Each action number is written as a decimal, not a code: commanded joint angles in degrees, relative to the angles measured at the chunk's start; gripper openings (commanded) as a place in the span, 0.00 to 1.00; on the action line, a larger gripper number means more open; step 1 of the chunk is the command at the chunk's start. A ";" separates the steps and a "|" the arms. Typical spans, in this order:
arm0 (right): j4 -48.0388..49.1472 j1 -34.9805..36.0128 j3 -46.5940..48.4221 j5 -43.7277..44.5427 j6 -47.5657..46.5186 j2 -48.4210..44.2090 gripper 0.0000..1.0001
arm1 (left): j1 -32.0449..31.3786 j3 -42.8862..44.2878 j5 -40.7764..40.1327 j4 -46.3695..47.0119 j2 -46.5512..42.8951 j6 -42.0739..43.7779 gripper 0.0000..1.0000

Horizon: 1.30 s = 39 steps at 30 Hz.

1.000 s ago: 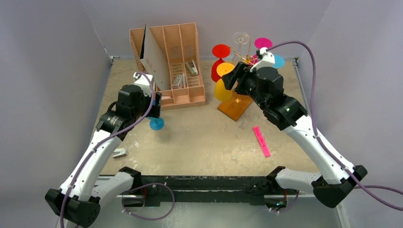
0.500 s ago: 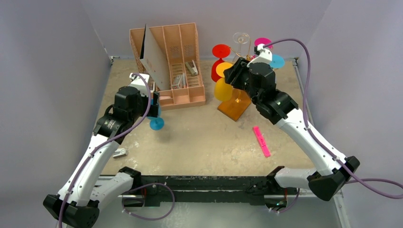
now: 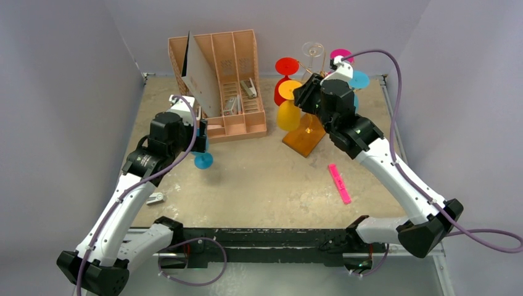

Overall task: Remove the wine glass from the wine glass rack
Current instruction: Pick up the wine glass from the wine rack.

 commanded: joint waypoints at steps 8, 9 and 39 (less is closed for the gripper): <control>2.46 -1.15 2.45 2.45 1.13 1.07 0.40 | 0.32 0.28 -0.36 1.42 1.10 -0.38 0.84; 2.46 -1.28 2.64 2.14 1.26 1.32 0.40 | 0.32 0.28 -0.33 1.42 1.10 -0.38 0.84; 2.36 -2.25 3.77 -0.86 1.39 1.34 0.08 | 0.32 0.38 -0.30 1.12 1.90 -0.38 0.84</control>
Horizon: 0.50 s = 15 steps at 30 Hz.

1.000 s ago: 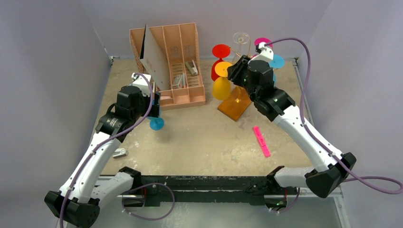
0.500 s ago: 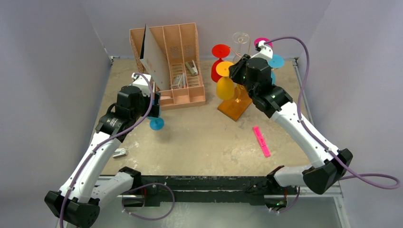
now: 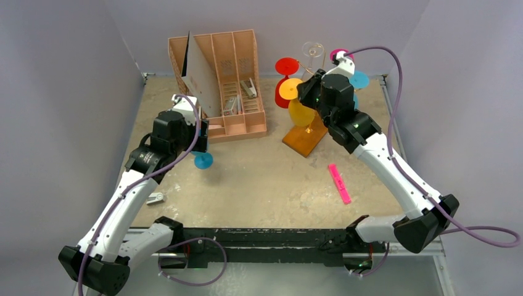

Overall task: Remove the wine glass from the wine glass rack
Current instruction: Pick up the wine glass from the wine rack.

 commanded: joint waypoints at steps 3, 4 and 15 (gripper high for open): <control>2.50 -0.49 1.95 -3.67 2.12 -1.13 0.05 | 0.37 0.28 -0.18 1.19 0.25 -0.40 0.84; 2.88 -0.51 1.97 -4.10 2.82 -1.08 0.03 | 0.33 0.33 -0.02 1.20 0.37 -0.40 0.84; 5.95 -1.61 2.28 -3.95 6.28 0.52 0.00 | 0.32 0.63 0.50 0.76 1.52 -0.40 0.84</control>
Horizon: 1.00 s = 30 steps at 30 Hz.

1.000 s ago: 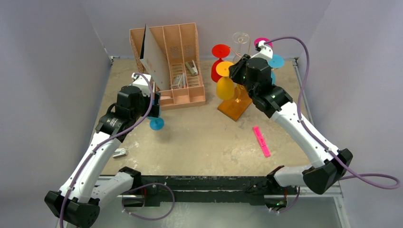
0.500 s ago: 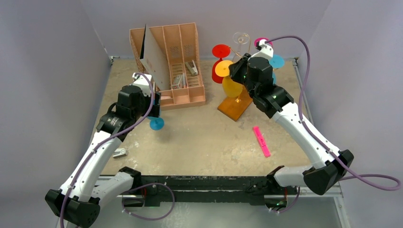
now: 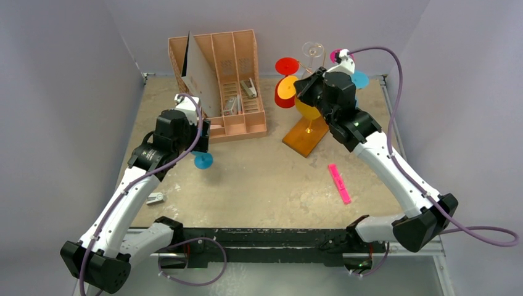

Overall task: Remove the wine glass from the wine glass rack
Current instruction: Pick up the wine glass from the wine rack.

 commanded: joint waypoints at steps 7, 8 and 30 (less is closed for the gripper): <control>4.28 -2.62 1.65 -0.49 7.95 1.57 0.00 | 0.30 0.69 -0.13 0.84 -0.13 -0.31 0.84; 4.85 -2.78 0.81 0.24 9.65 1.39 0.00 | 0.30 0.65 -0.18 0.83 -0.13 -0.31 0.84; 18.59 -2.97 -13.23 9.56 17.08 -6.66 0.00 | 0.30 0.67 -0.48 0.65 0.00 -0.18 0.84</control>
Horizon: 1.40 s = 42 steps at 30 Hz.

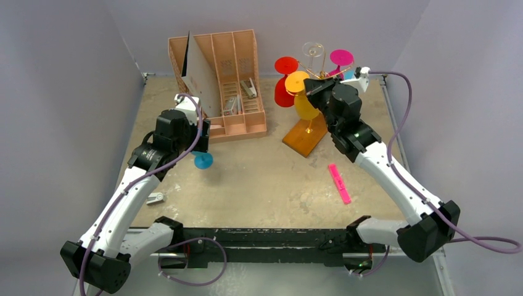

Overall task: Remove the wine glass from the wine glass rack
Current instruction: Pick up the wine glass from the wine rack.

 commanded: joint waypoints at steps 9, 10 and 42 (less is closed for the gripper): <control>5.20 -0.27 -3.50 2.45 1.79 -4.71 0.00 | 0.30 0.78 -1.02 0.32 -0.16 0.13 0.84; 5.22 -0.31 -3.77 2.61 1.72 -4.98 0.00 | 0.30 0.75 -1.01 0.32 -0.15 0.21 0.84; -0.99 -0.29 -6.50 -9.92 5.73 -11.33 0.00 | 0.30 0.28 -0.71 0.85 -2.53 0.13 0.83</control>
